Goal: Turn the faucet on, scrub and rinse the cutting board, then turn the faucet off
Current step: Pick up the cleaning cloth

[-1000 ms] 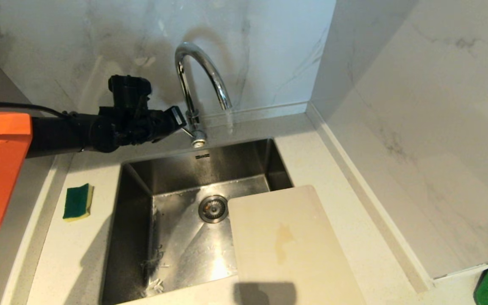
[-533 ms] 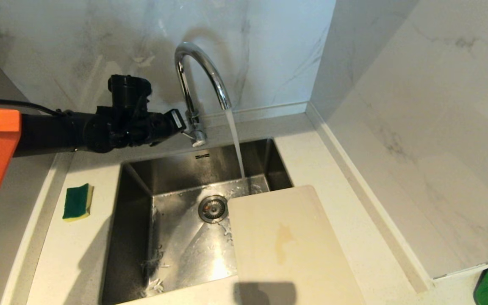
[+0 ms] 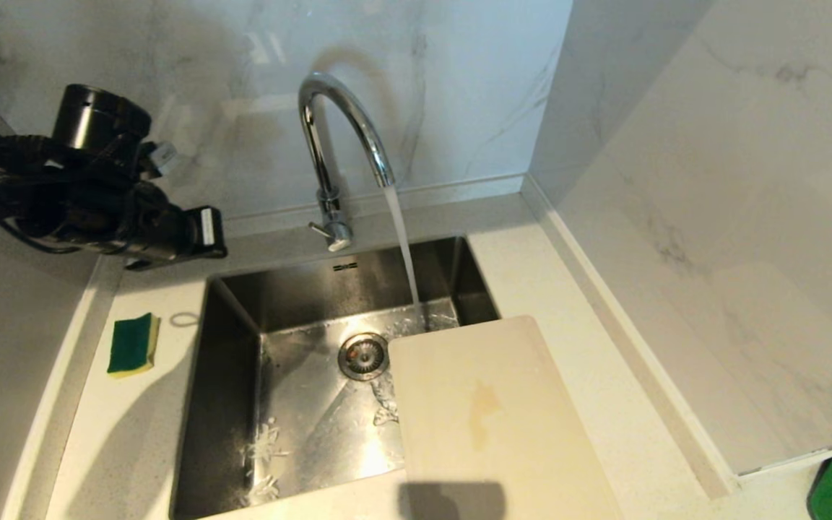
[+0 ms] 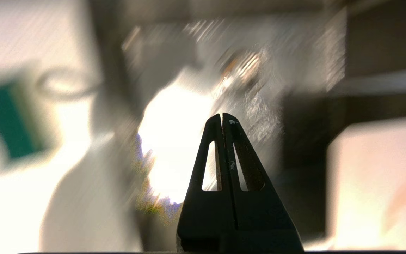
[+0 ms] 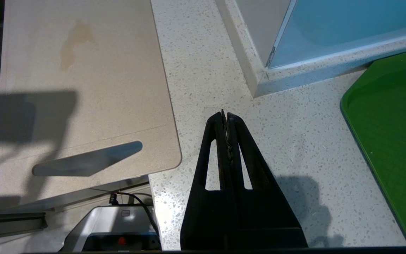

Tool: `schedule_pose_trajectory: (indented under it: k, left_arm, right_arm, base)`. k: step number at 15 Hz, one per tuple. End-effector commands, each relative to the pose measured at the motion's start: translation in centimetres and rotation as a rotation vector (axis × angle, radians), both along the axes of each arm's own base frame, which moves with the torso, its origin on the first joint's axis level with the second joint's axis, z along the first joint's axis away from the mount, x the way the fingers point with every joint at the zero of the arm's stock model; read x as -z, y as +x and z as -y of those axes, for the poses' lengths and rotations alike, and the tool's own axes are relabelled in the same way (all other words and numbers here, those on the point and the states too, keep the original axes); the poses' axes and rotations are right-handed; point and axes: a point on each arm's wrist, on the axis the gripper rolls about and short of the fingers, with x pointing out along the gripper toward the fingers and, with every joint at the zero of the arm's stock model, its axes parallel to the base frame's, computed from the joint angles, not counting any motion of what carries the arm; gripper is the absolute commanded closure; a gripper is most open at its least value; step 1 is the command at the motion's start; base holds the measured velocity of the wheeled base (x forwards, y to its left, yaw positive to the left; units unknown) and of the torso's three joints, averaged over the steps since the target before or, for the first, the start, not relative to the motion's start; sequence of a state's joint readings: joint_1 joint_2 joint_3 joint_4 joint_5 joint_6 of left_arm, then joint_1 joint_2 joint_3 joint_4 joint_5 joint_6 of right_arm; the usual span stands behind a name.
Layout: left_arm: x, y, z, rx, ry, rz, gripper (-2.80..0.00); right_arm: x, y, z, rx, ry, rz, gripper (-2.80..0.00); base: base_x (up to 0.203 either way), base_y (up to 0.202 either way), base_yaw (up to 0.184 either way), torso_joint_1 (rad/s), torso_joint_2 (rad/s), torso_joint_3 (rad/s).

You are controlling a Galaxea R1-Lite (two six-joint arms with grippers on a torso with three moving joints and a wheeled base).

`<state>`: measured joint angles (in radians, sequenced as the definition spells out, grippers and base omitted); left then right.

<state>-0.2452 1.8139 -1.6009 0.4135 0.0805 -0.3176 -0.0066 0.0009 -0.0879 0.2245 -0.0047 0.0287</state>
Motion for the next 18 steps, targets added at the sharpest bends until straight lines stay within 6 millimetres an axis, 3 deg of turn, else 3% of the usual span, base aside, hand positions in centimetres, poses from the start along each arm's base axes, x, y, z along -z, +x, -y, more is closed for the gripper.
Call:
schedule_pose_trajectory:
  k: [1,4,7,9,12,13,18]
  left_arm:
    - [-0.6,-5.2,-4.0,-0.086,0.019,-0.041,0.00]
    - [3.0,-7.7,-7.7,-0.192,0.065,-0.185,0.00]
    - [6.0,-9.4,-9.2,-0.246,0.086,-0.295,0.00]
    - [7.5,-9.5,-9.8,-0.276,0.078,-0.310,0.00]
    - [9.7,-7.9,-11.3,-0.328,0.066,-0.322,0.00]
    - [10.5,-7.2,-11.8,-0.344,0.062,-0.333,-2.80]
    - [12.4,-4.3,-13.0,-0.343,0.028,-0.326,-2.80]
  right_arm:
    - [0.0,0.0,0.0,0.001,0.000,-0.002,0.00]
    - [0.0,0.0,0.0,0.000,0.000,-0.002,0.00]
    - [0.0,0.0,0.0,0.000,0.000,-0.002,0.00]
    - [0.0,0.0,0.0,0.000,0.000,-0.002,0.00]
    - [0.0,0.0,0.0,0.001,0.000,-0.001,0.00]
    - [0.0,0.0,0.0,0.000,0.000,-0.002,0.00]
    - [0.0,0.0,0.0,0.002,0.000,-0.002,0.00]
  base:
    - [0.000,0.000,0.000,0.000,0.00,0.000]
    - [0.000,0.000,0.000,0.000,0.00,0.000]
    - [0.000,0.000,0.000,0.000,0.00,0.000]
    - [0.000,0.000,0.000,0.000,0.00,0.000]
    - [0.000,0.000,0.000,0.000,0.00,0.000]
    - [0.000,0.000,0.000,0.000,0.00,0.000]
    - [0.000,0.000,0.000,0.000,0.00,0.000]
